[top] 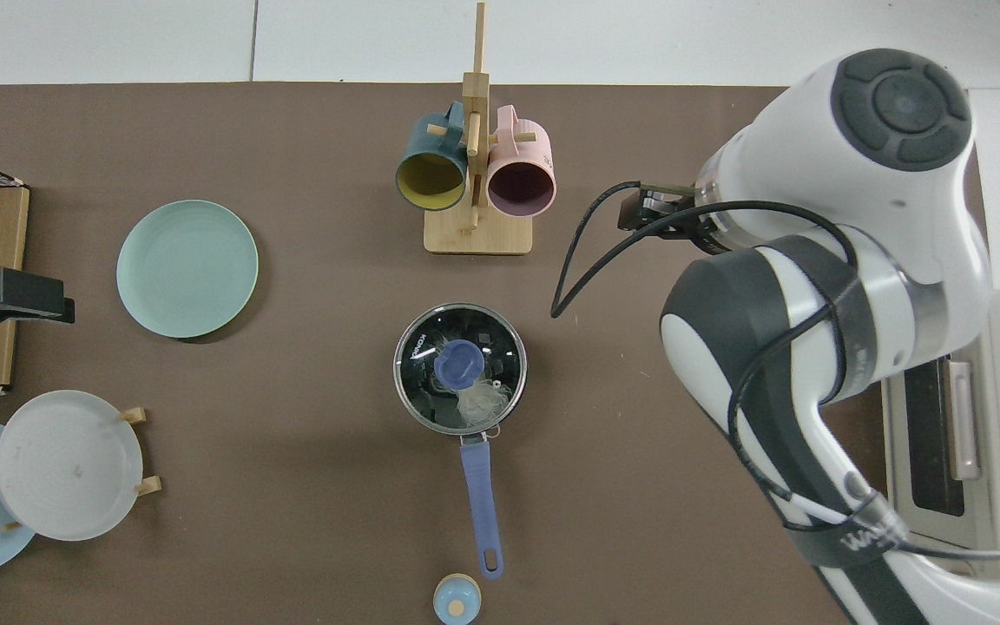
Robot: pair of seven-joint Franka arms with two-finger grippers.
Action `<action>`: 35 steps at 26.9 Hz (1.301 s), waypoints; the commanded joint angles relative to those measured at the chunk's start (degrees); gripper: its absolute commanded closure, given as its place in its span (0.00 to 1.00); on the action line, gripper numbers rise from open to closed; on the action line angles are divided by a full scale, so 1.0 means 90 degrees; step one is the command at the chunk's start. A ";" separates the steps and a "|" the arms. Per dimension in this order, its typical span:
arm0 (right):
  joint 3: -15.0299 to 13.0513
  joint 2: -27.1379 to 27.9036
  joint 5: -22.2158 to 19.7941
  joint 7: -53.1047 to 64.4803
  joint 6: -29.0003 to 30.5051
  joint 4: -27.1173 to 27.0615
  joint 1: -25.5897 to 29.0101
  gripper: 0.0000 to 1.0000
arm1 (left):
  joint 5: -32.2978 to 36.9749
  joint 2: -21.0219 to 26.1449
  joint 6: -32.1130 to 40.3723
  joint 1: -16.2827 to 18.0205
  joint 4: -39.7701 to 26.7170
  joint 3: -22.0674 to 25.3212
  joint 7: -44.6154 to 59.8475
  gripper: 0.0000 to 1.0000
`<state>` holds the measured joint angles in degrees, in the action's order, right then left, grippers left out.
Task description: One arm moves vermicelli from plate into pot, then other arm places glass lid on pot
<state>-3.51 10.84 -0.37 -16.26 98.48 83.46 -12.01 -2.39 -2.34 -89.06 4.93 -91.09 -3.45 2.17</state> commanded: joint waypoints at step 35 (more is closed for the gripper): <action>0.0097 -0.1585 0.0021 0.1670 -0.0658 0.1000 0.1277 0.00 | -0.0038 -0.0063 0.0100 0.0047 -0.0016 -0.0027 0.0120 0.00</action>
<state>-3.30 -2.21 -0.96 -2.06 93.47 90.97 -0.96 -2.39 -2.34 -89.00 4.93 -91.09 -3.47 2.88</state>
